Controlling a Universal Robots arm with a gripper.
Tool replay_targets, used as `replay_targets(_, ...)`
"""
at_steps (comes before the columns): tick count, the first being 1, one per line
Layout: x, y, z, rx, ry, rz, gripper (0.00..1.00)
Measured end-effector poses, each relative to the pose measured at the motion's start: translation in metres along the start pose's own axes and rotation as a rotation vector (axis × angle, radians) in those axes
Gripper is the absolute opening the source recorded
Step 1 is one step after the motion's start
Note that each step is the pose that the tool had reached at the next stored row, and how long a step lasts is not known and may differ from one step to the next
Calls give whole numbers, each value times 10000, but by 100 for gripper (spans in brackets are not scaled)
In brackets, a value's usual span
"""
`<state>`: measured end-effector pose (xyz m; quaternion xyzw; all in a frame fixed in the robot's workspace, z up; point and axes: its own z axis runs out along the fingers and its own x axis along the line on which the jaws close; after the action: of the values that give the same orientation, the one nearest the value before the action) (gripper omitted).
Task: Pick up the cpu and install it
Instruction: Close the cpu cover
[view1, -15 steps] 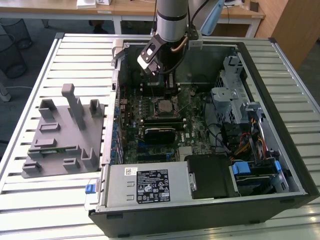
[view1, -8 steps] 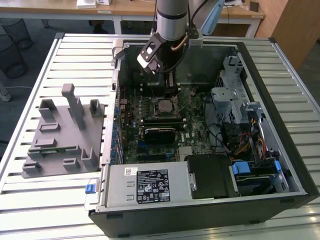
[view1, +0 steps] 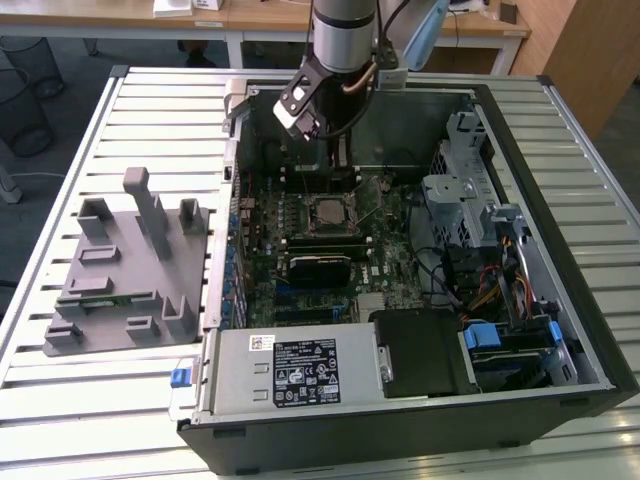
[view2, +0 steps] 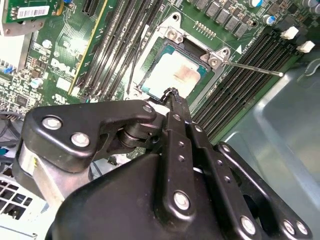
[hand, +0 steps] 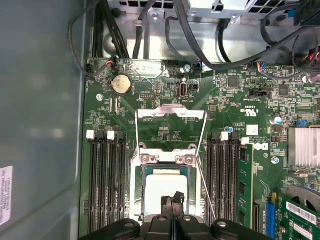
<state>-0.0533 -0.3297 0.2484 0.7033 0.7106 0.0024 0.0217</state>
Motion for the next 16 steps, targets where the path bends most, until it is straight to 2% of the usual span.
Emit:
replay_targets(9,-5,-1,-161,-17,-2,0,11)
replay_targets(16,-57,-5,-161,-18,-16,-1,11)
